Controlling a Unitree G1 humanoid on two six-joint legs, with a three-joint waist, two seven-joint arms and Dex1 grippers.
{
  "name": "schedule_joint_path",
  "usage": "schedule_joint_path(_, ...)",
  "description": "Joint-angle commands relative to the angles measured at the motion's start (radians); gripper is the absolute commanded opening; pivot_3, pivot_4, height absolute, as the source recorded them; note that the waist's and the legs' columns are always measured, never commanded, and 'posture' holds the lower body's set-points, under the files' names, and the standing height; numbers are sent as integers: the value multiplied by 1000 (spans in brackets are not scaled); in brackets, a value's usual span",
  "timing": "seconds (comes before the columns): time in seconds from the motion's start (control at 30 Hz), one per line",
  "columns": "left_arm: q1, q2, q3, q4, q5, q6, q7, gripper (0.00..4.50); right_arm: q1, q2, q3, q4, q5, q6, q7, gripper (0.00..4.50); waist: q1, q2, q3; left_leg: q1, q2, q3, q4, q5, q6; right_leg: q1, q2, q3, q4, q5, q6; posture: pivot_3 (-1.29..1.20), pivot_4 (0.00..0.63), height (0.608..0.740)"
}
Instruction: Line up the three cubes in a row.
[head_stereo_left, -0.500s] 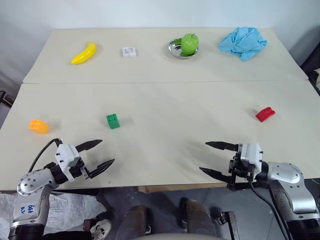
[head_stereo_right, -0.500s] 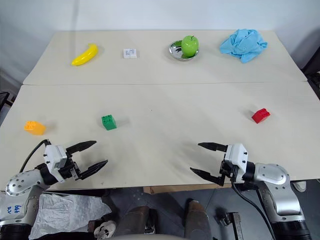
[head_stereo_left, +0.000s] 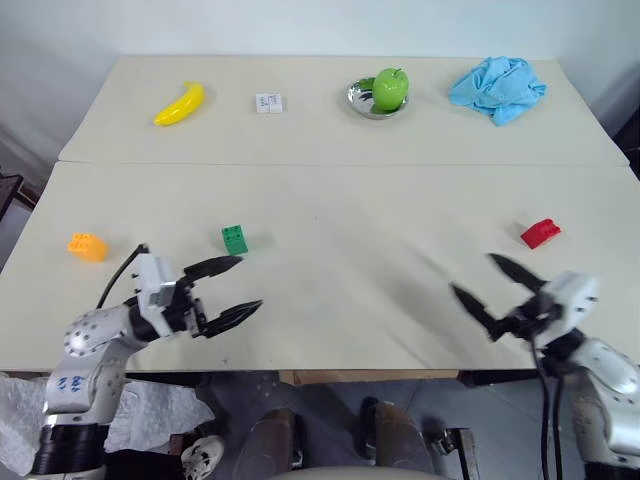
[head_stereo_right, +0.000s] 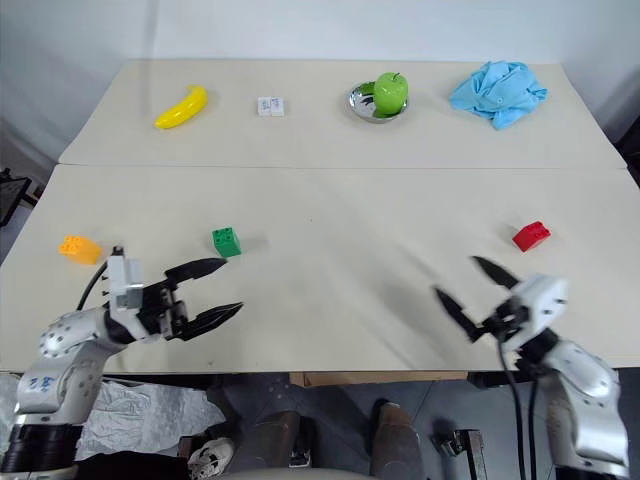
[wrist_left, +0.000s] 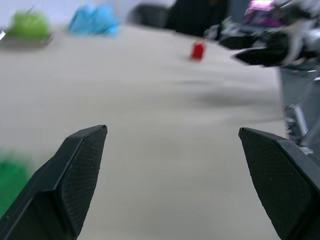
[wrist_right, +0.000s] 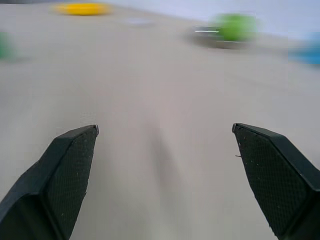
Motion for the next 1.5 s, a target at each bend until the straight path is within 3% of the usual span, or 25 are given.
schedule_joint_path(0.03,-37,-26,-52,-31,-7,36,5,4485,13,21,-95,70,-4,-54,-78,4500,-6,0,0,0,0,1,0,0,0,0,1,0,0,0,0,0,150,740)
schedule_joint_path(0.2,-107,-46,-111,-13,-7,65,-30,4485,-40,-38,-80,196,-59,-67,-74,4500,-28,1,0,4,2,6,-1,1,0,1,4,6,1,0,0,0,150,740)
schedule_joint_path(0.37,-166,-66,-142,36,22,66,-31,4485,-272,-225,-6,408,-123,86,-58,4500,-51,2,1,8,2,12,-1,2,3,2,2,12,2,1,2,0,150,740)
schedule_joint_path(0.5,-173,-76,-154,51,37,55,-39,4485,-505,-305,65,609,-163,128,-22,4500,-50,2,1,9,3,11,-2,2,2,2,3,11,2,0,1,0,150,740)
schedule_joint_path(0.7,-158,-84,-141,49,50,39,-27,4485,-794,-341,197,899,-240,153,91,4500,-48,2,1,7,2,10,-1,3,3,1,1,10,1,1,1,0,150,740)
schedule_joint_path(0.93,-127,-82,-126,20,54,33,-1,4485,-951,-336,274,1138,-333,91,103,4500,-45,2,1,2,1,5,0,3,3,1,0,5,0,1,2,0,150,740)
schedule_joint_path(1.03,-113,-78,-120,5,49,35,6,4500,-975,-333,275,1173,-335,80,119,3961,-49,2,1,0,1,4,0,3,3,0,0,3,0,1,2,0,150,740)
schedule_joint_path(1.17,-101,-74,-113,-8,48,37,11,4500,-968,-330,272,1169,-327,48,184,2670,-48,2,1,-1,1,3,0,3,3,0,0,2,-1,1,2,0,150,740)
schedule_joint_path(1.27,-100,-57,-99,-2,43,38,1,4500,-964,-314,285,1073,-288,30,343,1651,-49,2,1,-1,1,3,1,3,3,0,0,2,-1,1,2,0,150,740)
schedule_joint_path(1.5,-51,0,-18,38,8,26,-65,4500,-955,-276,539,704,-301,35,780,1543,-55,2,1,-1,2,3,1,3,2,-1,2,2,-1,1,2,0,150,740)
